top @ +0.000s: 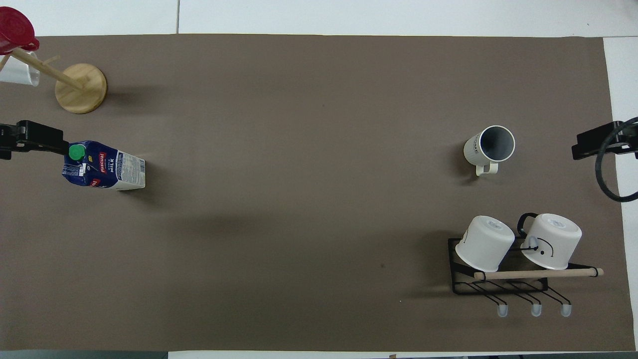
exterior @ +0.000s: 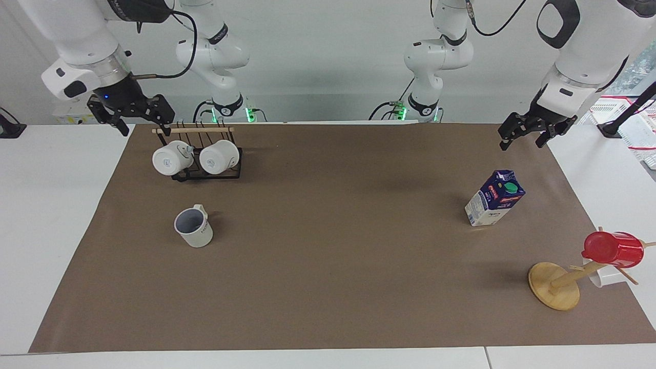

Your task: Place cup and milk on table

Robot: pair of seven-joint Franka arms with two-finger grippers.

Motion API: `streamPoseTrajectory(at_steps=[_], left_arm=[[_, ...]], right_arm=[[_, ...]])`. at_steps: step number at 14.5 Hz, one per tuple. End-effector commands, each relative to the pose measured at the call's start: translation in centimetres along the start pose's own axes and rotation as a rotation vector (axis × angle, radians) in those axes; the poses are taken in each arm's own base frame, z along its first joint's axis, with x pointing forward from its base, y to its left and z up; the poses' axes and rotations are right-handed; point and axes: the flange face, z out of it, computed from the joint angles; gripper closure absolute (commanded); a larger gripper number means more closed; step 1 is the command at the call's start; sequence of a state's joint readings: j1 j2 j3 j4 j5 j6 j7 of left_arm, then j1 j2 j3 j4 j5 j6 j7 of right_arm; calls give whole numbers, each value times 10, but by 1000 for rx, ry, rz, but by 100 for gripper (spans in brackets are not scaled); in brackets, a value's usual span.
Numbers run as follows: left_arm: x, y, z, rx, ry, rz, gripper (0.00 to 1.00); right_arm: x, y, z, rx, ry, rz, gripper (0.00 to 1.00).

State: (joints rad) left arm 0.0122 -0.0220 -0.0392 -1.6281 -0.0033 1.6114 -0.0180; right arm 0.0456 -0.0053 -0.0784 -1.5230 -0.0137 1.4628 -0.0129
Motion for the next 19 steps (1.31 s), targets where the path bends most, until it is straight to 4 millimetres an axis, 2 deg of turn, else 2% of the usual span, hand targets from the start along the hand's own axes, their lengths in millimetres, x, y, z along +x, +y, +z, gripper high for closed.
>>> streamPoseTrajectory(at_steps=[1,15,17,19], left_arm=[[-2,-2,-4,-10,-8,0,0],[-2,-2,-4,-10,-8,0,0],[-2,-2,-4,-10,-8,0,0],[-2,-2,-4,-10,-8,0,0]], right_arm=[[-2,3,2,-11,10,-11,0],[-2,5,2,-11,10,-7,0],[0,5,12,-3,48,-11,0],[-5,8,30,5,52,-6,0]])
